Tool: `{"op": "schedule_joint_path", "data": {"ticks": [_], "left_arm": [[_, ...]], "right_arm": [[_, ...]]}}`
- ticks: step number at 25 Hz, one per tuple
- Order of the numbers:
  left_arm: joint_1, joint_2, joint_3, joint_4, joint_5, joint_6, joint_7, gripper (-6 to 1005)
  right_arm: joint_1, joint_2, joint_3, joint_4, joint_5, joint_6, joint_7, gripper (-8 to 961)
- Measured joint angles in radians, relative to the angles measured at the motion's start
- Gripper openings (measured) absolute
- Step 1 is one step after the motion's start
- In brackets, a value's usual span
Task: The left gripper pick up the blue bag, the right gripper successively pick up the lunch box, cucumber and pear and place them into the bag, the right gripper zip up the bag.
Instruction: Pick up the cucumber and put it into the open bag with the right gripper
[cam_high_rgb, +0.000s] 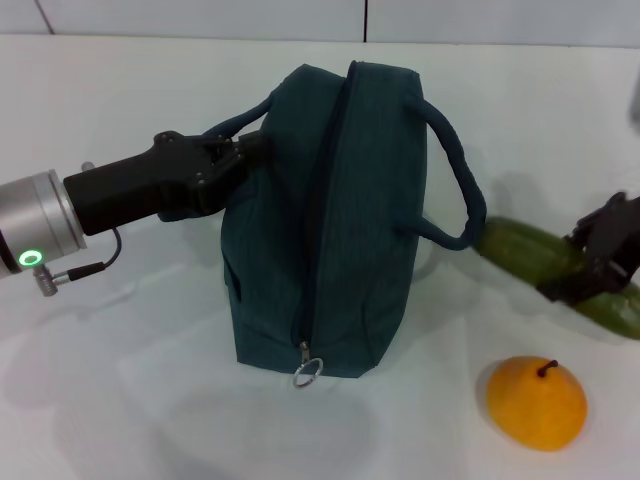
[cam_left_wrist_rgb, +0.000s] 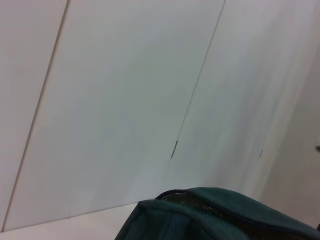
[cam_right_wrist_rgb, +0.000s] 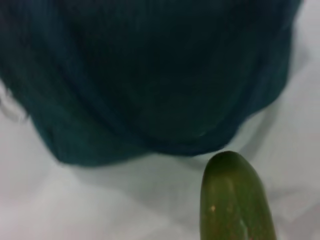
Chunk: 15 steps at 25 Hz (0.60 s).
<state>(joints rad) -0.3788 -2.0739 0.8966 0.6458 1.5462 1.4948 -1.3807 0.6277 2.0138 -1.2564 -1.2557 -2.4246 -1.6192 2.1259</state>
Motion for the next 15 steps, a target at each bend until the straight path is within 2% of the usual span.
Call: {"op": "schedule_joint_path", "data": {"ticks": [5,9,15], "left_arm": [[0.002,0.004,-0.001,0.001,0.0,0.001,0.0,34],[0.004,0.007,-0.001,0.006,-0.004,0.008,0.0,34],[0.007,0.019,-0.004,0.008,-0.027,0.085,0.004,34]], "right_arm": [[-0.026,-0.001,0.18,-0.004,0.06,-0.002,-0.027,590],[-0.037,0.0,0.307,0.01,0.186,0.003,-0.091,600],[-0.082,0.001,0.338,0.054,0.524,0.044,-0.285,613]]}}
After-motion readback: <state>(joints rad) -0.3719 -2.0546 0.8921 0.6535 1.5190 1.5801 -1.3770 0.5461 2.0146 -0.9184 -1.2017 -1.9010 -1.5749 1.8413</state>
